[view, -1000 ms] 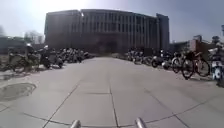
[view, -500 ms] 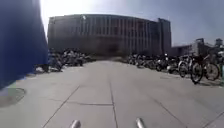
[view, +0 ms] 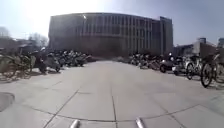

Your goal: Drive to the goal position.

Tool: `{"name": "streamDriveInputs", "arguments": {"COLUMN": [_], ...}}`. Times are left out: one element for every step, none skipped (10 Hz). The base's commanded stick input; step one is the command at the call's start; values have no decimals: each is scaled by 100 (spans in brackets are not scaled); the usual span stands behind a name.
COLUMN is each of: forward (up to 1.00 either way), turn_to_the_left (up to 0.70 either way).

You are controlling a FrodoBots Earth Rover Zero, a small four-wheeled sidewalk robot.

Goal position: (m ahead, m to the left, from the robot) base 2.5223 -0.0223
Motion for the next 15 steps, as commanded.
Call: {"name": "streamDriveInputs", "arguments": {"forward": [100, 100, 100, 100, 100, 100, 100, 100, 100, 100, 100, 100, 100, 100, 100], "turn_to_the_left": [0, 0, 0, 0, 0, 0, 0, 0, 0, 0, 0, 0, 0, 0, 0]}}
